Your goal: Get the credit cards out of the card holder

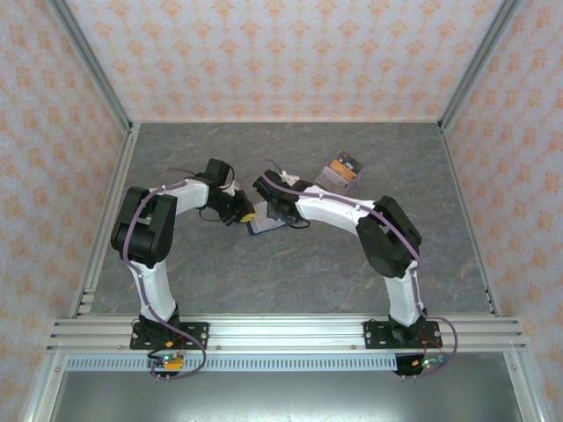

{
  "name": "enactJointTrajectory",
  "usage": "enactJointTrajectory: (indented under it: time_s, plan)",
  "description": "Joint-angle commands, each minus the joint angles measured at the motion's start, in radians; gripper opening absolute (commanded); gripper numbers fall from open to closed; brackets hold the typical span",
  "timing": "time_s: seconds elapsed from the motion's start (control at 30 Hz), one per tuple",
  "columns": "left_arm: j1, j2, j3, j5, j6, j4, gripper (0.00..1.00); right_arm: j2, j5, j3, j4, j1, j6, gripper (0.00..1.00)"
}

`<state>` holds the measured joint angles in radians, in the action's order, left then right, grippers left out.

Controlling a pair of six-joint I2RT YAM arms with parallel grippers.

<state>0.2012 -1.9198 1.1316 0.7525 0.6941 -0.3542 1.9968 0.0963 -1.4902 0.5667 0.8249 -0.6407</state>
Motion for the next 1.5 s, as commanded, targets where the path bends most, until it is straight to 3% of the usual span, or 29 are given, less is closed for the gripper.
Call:
enactJointTrajectory:
  time_s: [0.0, 0.07, 0.23, 0.5, 1.0, 1.3, 1.47]
  plan:
    - [0.003, -0.039, 0.003, -0.042, -0.025, -0.049, 0.11, -0.078, 0.014, 0.03, -0.041, 0.003, 0.014, 0.54]
    - [0.004, -0.036, 0.006, -0.042, -0.027, -0.049, 0.11, -0.088, -0.007, 0.033, -0.056, 0.003, 0.034, 0.55]
    - [0.003, -0.039, 0.013, -0.039, -0.03, -0.055, 0.11, -0.001, -0.228, -0.049, -0.027, 0.005, 0.183, 0.55]
    - [0.003, -0.039, 0.01, -0.041, -0.027, -0.052, 0.1, 0.11, -0.303, -0.126, 0.044, 0.012, 0.302, 0.49]
    - [0.001, -0.027, 0.005, -0.05, -0.028, -0.062, 0.09, 0.188, -0.135, -0.175, 0.117, 0.028, 0.349, 0.53]
    - [-0.003, -0.021, 0.0, -0.048, -0.035, -0.066, 0.08, 0.179, -0.012, -0.168, 0.124, 0.026, 0.286, 0.39]
    - [-0.005, -0.02, -0.002, -0.047, -0.04, -0.069, 0.08, 0.138, 0.103, -0.148, 0.118, 0.012, 0.199, 0.39]
